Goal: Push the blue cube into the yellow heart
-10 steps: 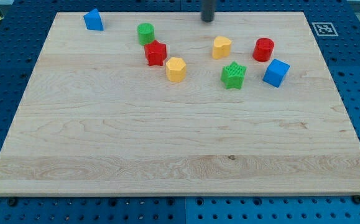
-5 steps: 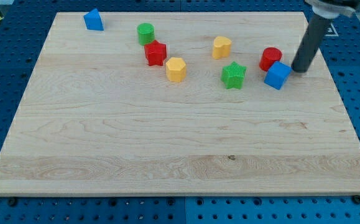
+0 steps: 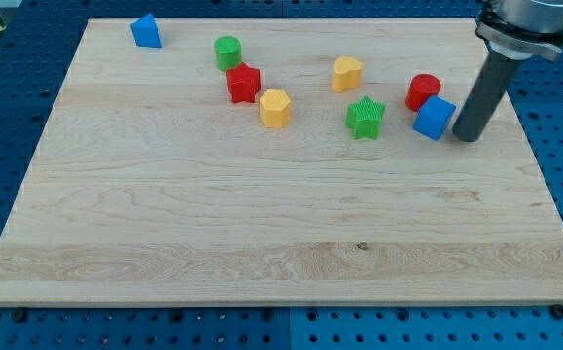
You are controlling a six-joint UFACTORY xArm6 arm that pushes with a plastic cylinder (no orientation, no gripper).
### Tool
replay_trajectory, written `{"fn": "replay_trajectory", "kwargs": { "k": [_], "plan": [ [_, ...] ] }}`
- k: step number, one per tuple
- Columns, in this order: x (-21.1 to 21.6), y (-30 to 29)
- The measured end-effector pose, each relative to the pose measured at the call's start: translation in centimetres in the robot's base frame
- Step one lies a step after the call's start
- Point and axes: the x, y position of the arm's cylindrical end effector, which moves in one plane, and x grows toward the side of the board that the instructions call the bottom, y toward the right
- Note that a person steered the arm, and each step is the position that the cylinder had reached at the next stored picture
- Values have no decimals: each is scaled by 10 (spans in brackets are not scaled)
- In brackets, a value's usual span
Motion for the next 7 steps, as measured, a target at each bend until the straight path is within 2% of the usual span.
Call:
{"fn": "replay_trajectory", "kwargs": {
  "k": [4,7],
  "plan": [
    [-8,-23],
    [-35,-66]
  ]
}}
